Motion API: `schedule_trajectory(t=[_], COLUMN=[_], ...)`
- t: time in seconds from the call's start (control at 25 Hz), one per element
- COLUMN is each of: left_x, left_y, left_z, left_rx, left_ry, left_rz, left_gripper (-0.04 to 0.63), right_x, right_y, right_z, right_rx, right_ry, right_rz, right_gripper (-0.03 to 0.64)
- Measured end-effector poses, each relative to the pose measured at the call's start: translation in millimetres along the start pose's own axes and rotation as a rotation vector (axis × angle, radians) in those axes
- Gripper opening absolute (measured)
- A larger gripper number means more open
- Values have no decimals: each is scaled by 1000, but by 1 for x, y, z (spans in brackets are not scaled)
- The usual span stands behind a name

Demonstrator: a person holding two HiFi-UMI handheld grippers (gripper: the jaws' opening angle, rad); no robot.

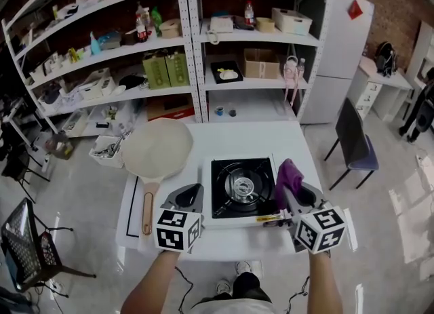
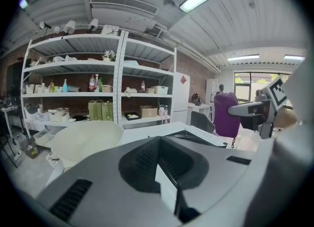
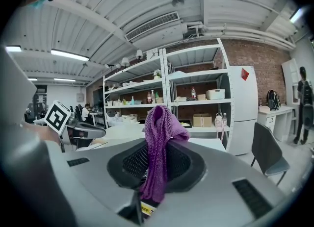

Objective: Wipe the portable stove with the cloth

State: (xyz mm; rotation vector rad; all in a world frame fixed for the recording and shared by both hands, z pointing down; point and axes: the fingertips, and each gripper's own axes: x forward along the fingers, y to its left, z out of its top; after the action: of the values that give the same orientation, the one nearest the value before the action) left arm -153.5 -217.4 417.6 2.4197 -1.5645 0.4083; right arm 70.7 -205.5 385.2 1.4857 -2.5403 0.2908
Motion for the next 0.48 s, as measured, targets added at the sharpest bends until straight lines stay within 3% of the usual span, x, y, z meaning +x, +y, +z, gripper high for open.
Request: schedule_trajectory(t=[0.48], left_x=[-9], left_y=[-7], left_z=[2], left_rx=[-1], left_ry=[-5], left_rz=[-18], left_gripper=[6], right_x=[-13], right_y=[5], right_z=[2], right_rx=[-3], right_ry=[-1], right_rz=[-14], right_gripper=[61])
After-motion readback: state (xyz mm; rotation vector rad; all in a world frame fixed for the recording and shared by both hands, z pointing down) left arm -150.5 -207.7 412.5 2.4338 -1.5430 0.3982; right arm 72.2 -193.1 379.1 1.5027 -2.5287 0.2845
